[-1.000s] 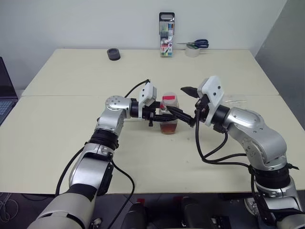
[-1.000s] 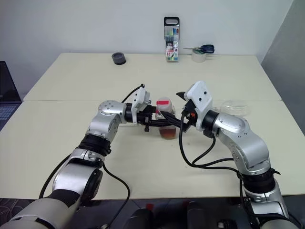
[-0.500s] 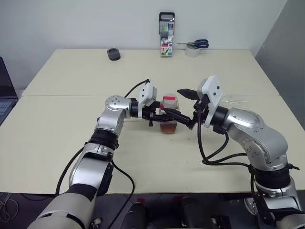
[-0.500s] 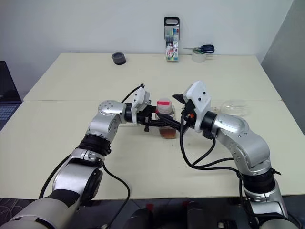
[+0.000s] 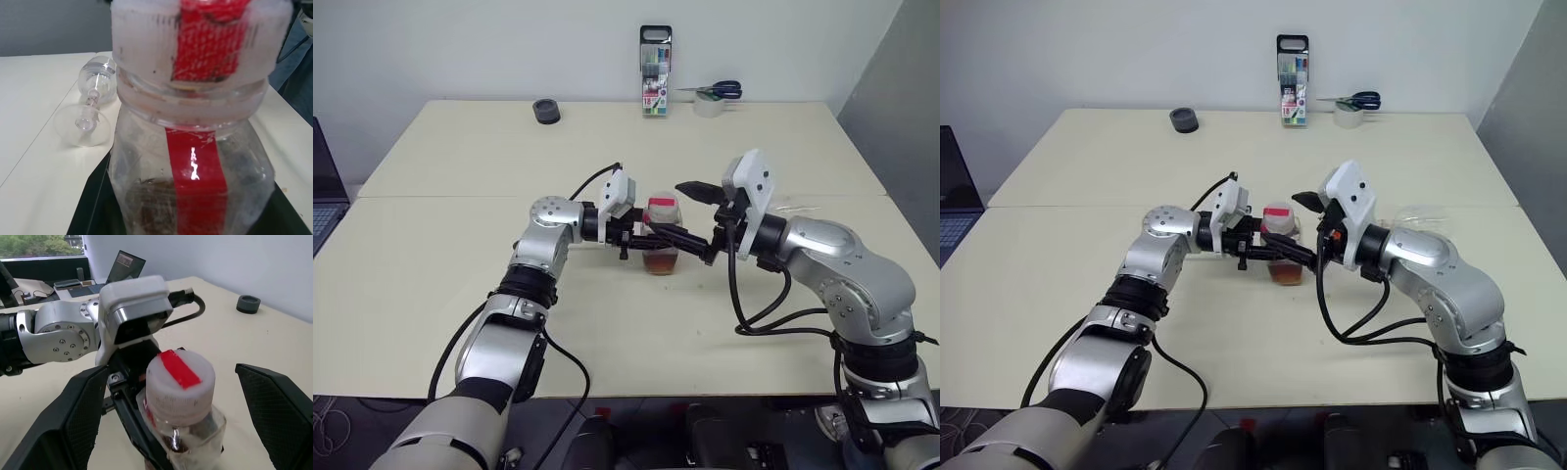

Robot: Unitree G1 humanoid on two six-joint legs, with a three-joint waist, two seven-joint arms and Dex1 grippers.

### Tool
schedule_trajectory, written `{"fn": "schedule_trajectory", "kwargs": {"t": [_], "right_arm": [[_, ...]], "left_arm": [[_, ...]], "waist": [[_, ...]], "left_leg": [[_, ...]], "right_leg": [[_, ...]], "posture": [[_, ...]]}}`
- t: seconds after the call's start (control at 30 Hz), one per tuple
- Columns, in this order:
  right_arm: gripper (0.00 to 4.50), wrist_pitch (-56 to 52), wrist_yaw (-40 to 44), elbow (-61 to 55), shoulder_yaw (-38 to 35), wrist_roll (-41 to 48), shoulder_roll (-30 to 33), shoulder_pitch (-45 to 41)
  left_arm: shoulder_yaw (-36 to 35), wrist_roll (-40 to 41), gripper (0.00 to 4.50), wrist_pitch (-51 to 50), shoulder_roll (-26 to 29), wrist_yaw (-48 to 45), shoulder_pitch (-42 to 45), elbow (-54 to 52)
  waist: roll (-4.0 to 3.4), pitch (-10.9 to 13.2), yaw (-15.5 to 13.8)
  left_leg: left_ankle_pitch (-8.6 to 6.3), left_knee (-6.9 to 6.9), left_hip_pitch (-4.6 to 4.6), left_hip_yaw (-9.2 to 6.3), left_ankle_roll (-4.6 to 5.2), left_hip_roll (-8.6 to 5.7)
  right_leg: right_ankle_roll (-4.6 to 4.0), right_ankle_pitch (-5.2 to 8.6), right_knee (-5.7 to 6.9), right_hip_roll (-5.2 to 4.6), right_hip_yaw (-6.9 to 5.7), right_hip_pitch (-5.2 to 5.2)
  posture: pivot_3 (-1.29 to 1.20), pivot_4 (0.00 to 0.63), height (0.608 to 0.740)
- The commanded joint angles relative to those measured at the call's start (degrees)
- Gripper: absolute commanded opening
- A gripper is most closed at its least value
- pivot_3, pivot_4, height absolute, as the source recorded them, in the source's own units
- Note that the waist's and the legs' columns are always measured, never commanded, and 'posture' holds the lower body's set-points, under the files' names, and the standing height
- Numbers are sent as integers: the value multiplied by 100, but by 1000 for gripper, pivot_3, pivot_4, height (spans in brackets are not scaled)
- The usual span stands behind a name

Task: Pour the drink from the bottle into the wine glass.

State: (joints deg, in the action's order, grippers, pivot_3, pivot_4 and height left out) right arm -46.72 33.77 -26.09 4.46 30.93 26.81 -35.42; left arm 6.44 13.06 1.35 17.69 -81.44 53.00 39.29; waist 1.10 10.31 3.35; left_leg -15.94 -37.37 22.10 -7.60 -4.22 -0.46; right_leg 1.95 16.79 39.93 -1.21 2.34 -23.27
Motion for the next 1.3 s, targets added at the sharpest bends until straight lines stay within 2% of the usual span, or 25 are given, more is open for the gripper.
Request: {"fn": "schedule_trajectory", "kwargs": {"t": [0.03,0.63,0.73,0.93,1.07,1.3], "right_arm": [[4379,72,52,-61,-97,72,-3,-174],[4379,298,136,352,134,-213,-128,-247],[3834,346,124,376,124,-276,-169,-252],[1838,460,104,396,132,-353,-245,-244],[1829,589,138,342,175,-441,-219,-231],[1828,1568,257,252,564,-1281,108,-206]], "left_arm": [[-85,146,1744,-8,-29,5,23,-299],[-67,127,1744,26,-39,0,-11,-342],[-65,120,1744,33,-40,3,-12,-338],[-54,111,1744,31,-43,21,-27,-359],[-46,111,1744,14,-36,32,-39,-378],[-39,140,1741,-77,-13,51,-148,-508]], "waist": [[0,0,-1],[0,0,1],[0,0,1],[0,0,1],[0,0,1],[0,0,3]], "left_leg": [[0,0,0,0,0,0],[0,0,0,0,0,0],[0,0,0,0,0,1],[0,0,0,0,0,0],[0,0,0,-1,0,0],[0,0,-1,0,0,0]], "right_leg": [[0,0,0,0,0,0],[0,0,0,1,0,0],[0,0,0,1,0,0],[0,0,0,1,-1,0],[0,0,0,0,-1,0],[0,0,-1,1,0,0]], "posture": [[0,150,740],[0,150,740],[0,150,740],[0,150,740],[0,150,740],[0,150,740]]}}
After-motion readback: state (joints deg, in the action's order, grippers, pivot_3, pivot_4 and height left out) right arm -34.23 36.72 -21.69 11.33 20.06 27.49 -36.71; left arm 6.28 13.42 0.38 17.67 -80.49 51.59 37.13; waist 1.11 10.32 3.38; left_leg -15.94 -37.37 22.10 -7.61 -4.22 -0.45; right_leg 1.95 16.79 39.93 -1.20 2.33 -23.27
